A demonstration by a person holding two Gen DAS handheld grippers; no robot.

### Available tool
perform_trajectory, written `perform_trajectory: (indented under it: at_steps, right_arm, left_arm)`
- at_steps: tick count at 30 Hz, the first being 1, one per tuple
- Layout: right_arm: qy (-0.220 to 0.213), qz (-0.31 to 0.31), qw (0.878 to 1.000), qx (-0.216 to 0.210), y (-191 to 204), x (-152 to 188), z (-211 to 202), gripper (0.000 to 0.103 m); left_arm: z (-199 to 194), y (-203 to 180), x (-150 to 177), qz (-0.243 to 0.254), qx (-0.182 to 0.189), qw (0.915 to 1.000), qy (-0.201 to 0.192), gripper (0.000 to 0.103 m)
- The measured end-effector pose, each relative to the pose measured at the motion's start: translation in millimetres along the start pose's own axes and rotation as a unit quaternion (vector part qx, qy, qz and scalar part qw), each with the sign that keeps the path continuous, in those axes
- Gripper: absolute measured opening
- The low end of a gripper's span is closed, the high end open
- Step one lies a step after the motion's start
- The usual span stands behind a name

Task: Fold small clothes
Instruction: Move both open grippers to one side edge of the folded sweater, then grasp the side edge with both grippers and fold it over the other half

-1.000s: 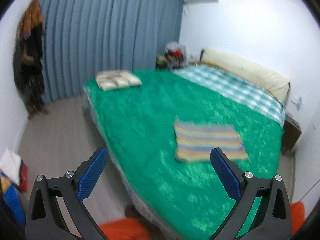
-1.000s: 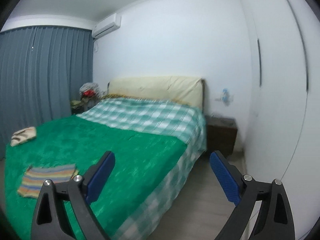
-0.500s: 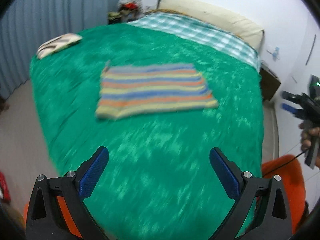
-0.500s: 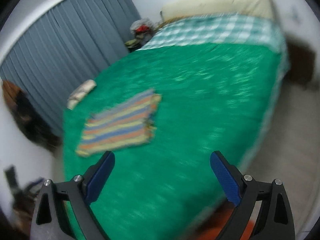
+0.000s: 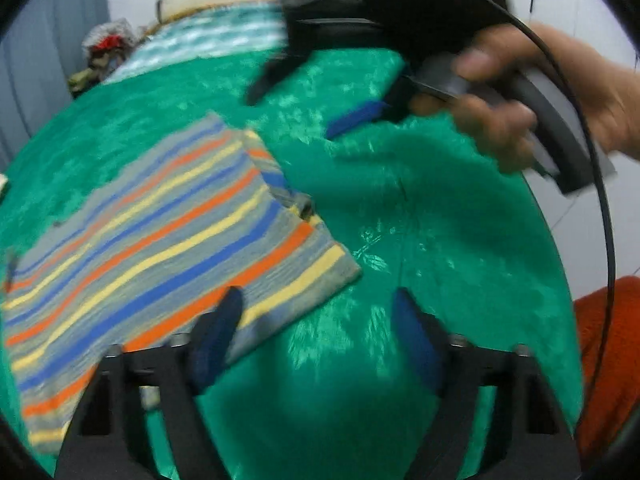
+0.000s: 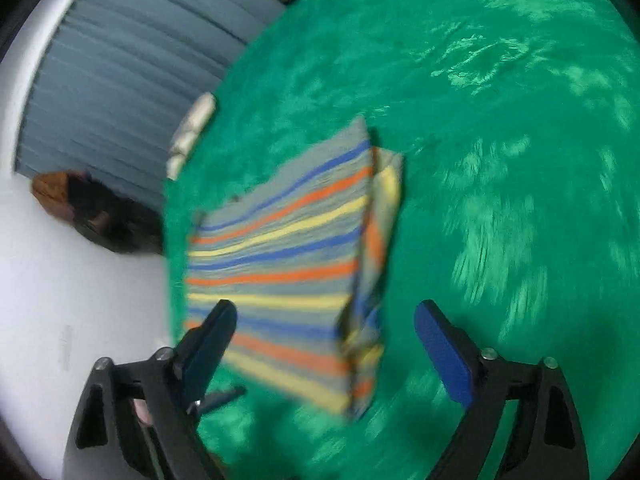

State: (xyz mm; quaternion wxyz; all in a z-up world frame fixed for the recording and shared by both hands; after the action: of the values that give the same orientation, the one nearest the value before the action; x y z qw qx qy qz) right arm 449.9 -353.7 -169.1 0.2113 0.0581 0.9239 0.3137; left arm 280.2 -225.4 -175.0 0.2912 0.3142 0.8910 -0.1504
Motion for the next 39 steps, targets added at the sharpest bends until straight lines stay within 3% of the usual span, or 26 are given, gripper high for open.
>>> perform_trajectory:
  at_steps: [3,5,6,7,8,9,10,11,14,17,22,28,32,34,35,36,37,39]
  right_arm:
    - [0.025,0.018,0.999,-0.02,-22,-27,38,0.089]
    - [0.024,0.03,0.999,-0.027,-33,-44,59,0.086]
    - [0.015,0.03,0.999,-0.031,-36,-50,65,0.081]
    - [0.004,0.032,0.999,-0.035,-36,-56,70,0.076]
    - [-0.006,0.037,0.999,-0.04,-37,-64,77,0.058]
    - [-0.008,0.038,0.998,-0.043,-37,-71,82,0.027]
    - [-0.006,0.034,0.999,-0.033,-34,-75,88,0.01]
    - [-0.008,0.025,1.0,-0.006,-29,-79,90,0.009]
    - [-0.03,-0.008,0.999,0.011,8,-85,80,0.009]
    - [-0.043,-0.067,0.997,0.006,70,-88,74,0.009]
    - [-0.034,-0.125,0.991,-0.03,160,-90,111,0.009]
    - [0.012,-0.174,0.983,-0.052,237,-71,200,0.009]
    - [0.035,-0.196,0.979,-0.047,264,-60,248,0.01]
    - [0.039,-0.195,0.977,-0.076,270,-56,266,0.02]
    - [0.043,-0.193,0.976,-0.089,270,-55,271,0.038]
    - [0.047,-0.187,0.976,-0.103,269,-52,271,0.059]
    - [0.046,-0.182,0.976,-0.109,268,-49,270,0.063]
    - [0.02,-0.184,0.977,-0.106,264,-42,250,0.063]
  left_arm:
    - [19,-5,-4,0.024,0.034,0.9991,-0.007,0.068]
    - [29,-8,-4,0.032,0.043,0.9986,-0.003,0.057]
    - [34,-5,-4,0.023,0.048,0.9986,-0.004,0.04]
    - [36,-1,-6,0.009,0.048,0.9988,-0.007,0.017]
    - [36,8,-9,-0.016,0.05,0.9986,-0.007,0.01]
    - [33,14,-12,-0.036,0.061,0.9975,-0.009,0.008]
    - [24,27,-12,-0.07,0.071,0.9949,-0.016,0.008]
    - [15,35,-11,-0.087,0.071,0.9934,-0.024,0.008]
    - [-37,74,0,-0.142,0.065,0.9856,-0.064,0.008]
    - [-87,119,16,-0.197,0.05,0.9746,-0.093,0.008]
    - [-146,205,68,-0.3,-0.009,0.9475,-0.109,0.008]
    - [-163,254,112,-0.372,-0.055,0.9198,-0.112,0.007]
    - [-152,260,129,-0.395,-0.064,0.9118,-0.093,0.008]
    - [-146,261,136,-0.407,-0.084,0.9073,-0.064,0.023]
    - [-147,261,140,-0.416,-0.095,0.9026,-0.054,0.031]
    - [-151,263,146,-0.429,-0.098,0.8965,-0.052,0.047]
    - [-159,266,151,-0.437,-0.101,0.8919,-0.054,0.053]
    - [-173,270,152,-0.442,-0.114,0.8867,-0.072,0.053]
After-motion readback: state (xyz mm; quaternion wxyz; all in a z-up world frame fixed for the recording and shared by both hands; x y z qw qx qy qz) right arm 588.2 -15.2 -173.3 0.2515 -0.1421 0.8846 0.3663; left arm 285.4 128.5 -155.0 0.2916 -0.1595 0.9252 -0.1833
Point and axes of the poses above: each gripper's, at about its wrist camera, not at the fingertips, and z roughly the way its jaws point, y to its left, x to its underside, the point moved 1 cm from there along z, roughly the way its jaws point, and after that the axes turned 5 degrees about -z, right-handed, at the moved point
